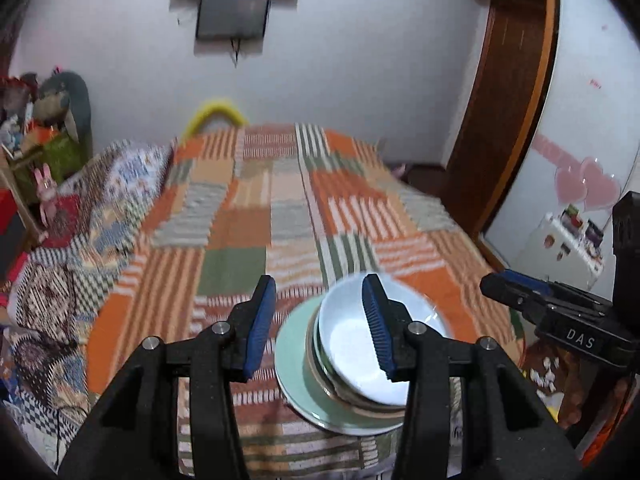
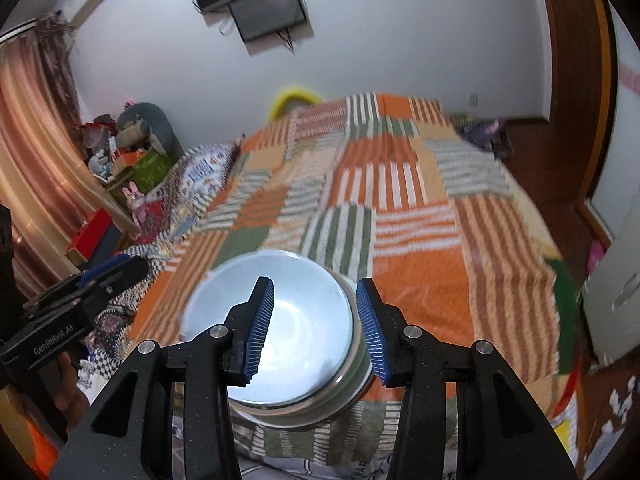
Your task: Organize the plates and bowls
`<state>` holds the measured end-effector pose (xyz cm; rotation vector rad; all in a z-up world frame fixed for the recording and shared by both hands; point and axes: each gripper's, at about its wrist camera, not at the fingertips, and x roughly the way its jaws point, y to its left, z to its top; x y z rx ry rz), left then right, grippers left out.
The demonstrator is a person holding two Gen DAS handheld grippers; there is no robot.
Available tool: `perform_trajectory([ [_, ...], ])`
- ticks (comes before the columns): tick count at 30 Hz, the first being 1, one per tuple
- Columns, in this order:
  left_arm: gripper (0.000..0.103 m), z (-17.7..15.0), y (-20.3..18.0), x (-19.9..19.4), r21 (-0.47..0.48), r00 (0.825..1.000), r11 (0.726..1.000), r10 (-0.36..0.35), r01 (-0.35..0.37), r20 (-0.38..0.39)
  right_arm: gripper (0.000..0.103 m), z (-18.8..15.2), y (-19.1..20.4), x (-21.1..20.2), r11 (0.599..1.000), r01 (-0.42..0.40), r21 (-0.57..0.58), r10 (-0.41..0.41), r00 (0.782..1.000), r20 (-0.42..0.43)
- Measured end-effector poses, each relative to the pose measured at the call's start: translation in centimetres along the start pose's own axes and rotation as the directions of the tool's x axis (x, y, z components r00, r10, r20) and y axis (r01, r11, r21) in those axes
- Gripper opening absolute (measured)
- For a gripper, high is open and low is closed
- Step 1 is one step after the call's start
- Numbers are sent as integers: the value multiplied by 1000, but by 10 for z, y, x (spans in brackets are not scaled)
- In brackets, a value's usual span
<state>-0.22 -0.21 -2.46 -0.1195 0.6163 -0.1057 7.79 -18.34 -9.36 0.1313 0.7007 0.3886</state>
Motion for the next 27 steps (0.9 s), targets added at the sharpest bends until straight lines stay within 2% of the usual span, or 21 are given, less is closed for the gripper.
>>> perform_trajectory([
  [7,50,14,-5,-51,16,987,1000,-19,16,162,40,12,21,-46,997,9,-71,2,987,164],
  [11,51,16,-7,-69,18,978,999,-32,29,208,53,15,28,-66,996,11,-93,12,971,239],
  [12,55,16,-8,-73,20,975,999,-34,30,219,53,15,30,-71,995,15,-100,11,966,258],
  [13,63,15,-8,-76,21,973,999,-34,31,230,55,14,32,-75,994,18,-108,12,962,273],
  [15,70,13,-9,-86,20,965,999,-33,29,261,55,15,36,-80,992,18,-122,19,955,295],
  [18,75,11,-13,-96,33,958,999,-35,27,286,59,14,40,-87,990,23,-140,24,947,321],
  [20,79,10,-14,-101,35,954,999,-37,28,297,70,13,40,-90,990,25,-142,25,940,339],
  [22,90,8,-16,-106,37,951,999,-31,20,308,72,12,40,-92,989,22,-143,31,934,356],
  [24,94,5,-16,-112,33,944,999,-16,6,329,72,12,42,-95,989,17,-149,39,931,362],
  [27,98,5,-15,-116,33,939,999,-9,-2,344,81,8,45,-98,987,21,-159,41,927,373],
])
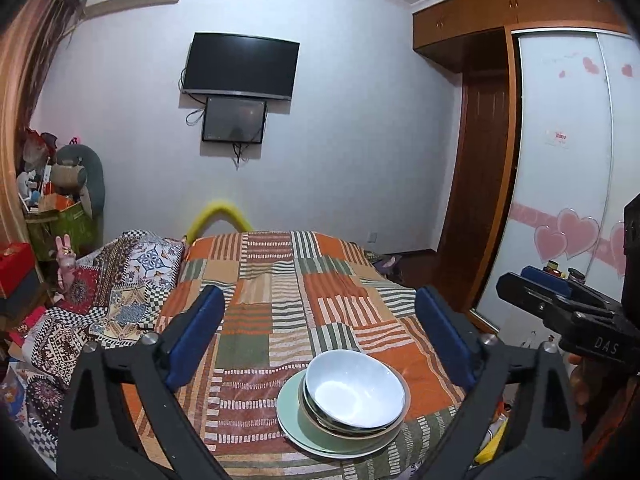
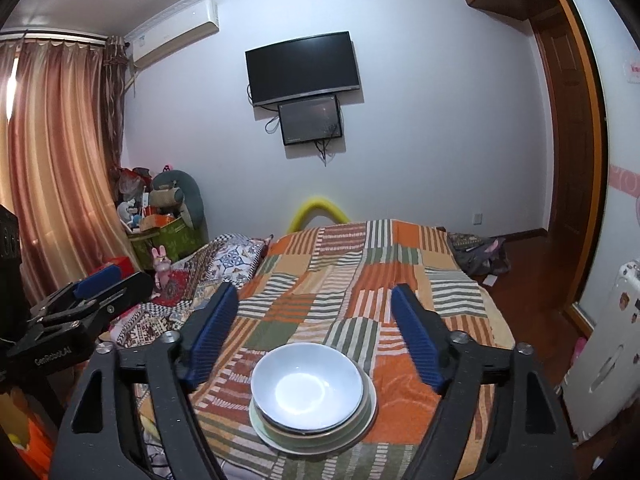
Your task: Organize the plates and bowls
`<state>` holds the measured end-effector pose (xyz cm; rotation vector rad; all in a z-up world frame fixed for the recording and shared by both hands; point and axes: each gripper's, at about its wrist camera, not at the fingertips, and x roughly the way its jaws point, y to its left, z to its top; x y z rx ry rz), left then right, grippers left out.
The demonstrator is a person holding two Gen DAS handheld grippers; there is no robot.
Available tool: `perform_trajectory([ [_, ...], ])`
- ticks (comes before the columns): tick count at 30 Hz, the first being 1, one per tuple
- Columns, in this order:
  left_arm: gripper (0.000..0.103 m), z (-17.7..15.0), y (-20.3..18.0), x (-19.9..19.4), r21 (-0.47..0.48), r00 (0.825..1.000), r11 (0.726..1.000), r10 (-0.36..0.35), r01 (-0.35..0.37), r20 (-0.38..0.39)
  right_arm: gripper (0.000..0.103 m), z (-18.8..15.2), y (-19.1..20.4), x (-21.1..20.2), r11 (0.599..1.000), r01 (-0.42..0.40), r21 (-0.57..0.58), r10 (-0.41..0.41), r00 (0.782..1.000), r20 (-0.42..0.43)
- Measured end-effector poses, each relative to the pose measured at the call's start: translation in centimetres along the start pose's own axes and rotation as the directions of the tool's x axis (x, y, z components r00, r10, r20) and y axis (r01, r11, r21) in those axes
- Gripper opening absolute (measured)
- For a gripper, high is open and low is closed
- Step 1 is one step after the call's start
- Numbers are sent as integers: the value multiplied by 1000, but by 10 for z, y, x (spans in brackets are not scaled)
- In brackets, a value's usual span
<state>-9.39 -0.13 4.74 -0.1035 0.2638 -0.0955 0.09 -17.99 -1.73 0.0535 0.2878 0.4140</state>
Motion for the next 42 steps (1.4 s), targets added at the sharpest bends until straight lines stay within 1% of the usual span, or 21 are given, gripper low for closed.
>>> perform_trajectory([
  [1,99,0,0,-2,1,1000,1000,2,-2,3,84,0,1,-2,1000,3,-5,-3,1000,10],
  [4,99,-1,-2,-5,8,1000,1000,11,-11,8,85,-1,4,-7,1000,1,-16,-1,1000,23],
  [6,99,-1,-3,-7,11,1000,1000,14,-15,11,91,-2,4,-8,1000,0,-15,0,1000,25],
  [7,100,-1,-3,-7,12,1000,1000,17,-17,14,96,-3,3,-8,1000,2,-12,-2,1000,31],
  [8,100,-2,-3,-9,14,1000,1000,20,-21,17,99,-4,2,-9,1000,4,-10,-4,999,39],
  [14,100,-4,-5,-14,12,1000,1000,22,-22,21,102,-6,4,-14,1000,12,-15,-11,998,61],
  [20,101,-4,-6,-15,11,999,1000,23,-23,23,103,-11,4,-18,1000,14,-13,-13,998,66],
  [37,103,-7,-8,-17,24,999,999,25,-26,24,103,-11,1,-20,1000,14,-7,-13,997,70],
  [42,103,-8,-9,-15,28,1000,1000,4,-4,12,103,-9,1,-23,1000,19,-12,-18,997,78],
])
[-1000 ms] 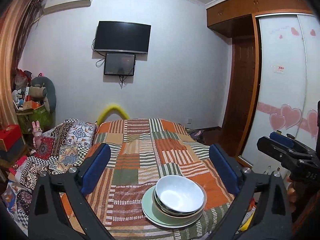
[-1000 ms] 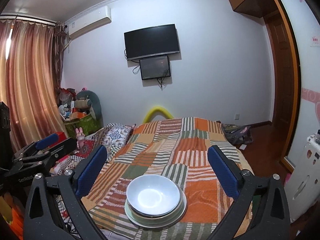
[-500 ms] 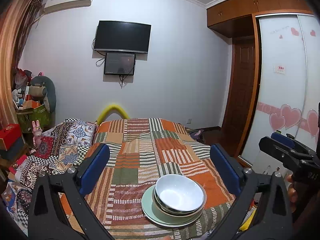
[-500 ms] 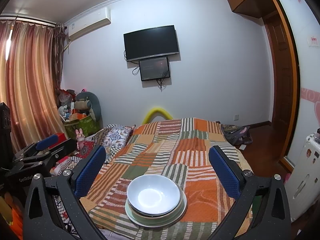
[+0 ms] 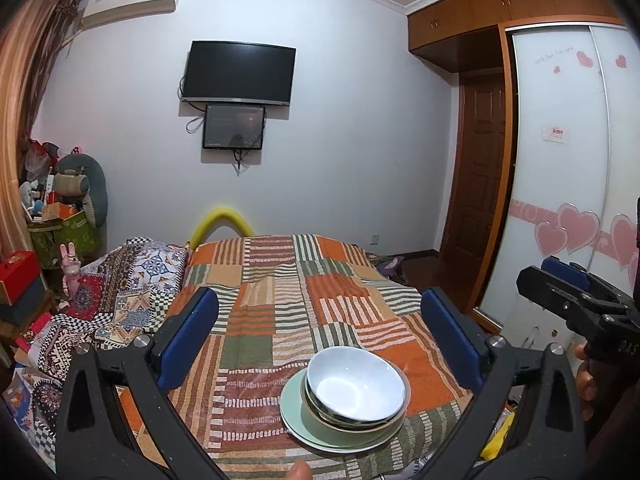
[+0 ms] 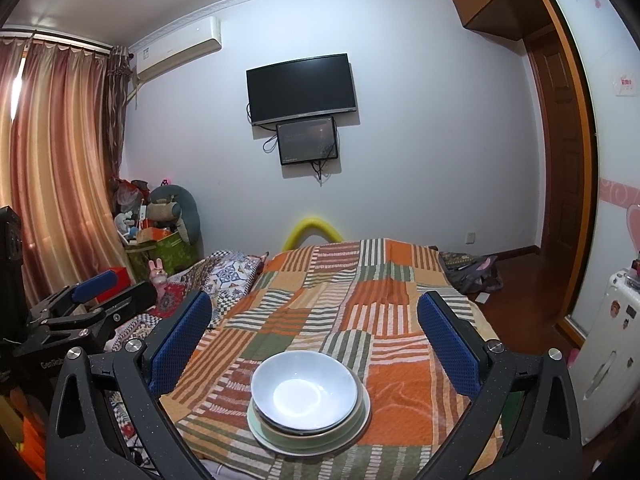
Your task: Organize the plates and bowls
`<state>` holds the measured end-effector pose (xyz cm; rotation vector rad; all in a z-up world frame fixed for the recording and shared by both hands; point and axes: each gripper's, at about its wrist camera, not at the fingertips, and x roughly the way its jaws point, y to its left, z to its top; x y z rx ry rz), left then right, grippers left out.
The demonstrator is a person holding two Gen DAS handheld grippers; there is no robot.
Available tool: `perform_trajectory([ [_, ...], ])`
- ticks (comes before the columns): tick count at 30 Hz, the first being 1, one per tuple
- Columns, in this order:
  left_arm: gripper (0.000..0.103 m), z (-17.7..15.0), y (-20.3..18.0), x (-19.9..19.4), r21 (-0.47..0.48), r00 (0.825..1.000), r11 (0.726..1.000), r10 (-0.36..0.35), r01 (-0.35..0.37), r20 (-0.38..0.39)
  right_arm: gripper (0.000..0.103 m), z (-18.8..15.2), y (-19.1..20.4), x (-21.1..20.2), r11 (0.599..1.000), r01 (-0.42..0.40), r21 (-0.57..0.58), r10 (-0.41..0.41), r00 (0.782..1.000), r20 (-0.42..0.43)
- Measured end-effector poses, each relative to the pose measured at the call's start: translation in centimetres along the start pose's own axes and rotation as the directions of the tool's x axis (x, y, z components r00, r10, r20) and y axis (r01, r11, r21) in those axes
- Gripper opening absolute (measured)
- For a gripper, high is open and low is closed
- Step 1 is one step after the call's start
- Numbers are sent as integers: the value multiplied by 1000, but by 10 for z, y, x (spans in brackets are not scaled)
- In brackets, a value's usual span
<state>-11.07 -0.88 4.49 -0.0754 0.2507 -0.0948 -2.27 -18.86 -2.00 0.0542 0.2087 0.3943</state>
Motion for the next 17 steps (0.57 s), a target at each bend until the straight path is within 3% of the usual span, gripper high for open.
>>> perform_trajectory([
  [17,103,0,2,0,-13,1000,1000,-9,9,-6,103,0,0,0,1000,-1,0,1,1000,-4],
])
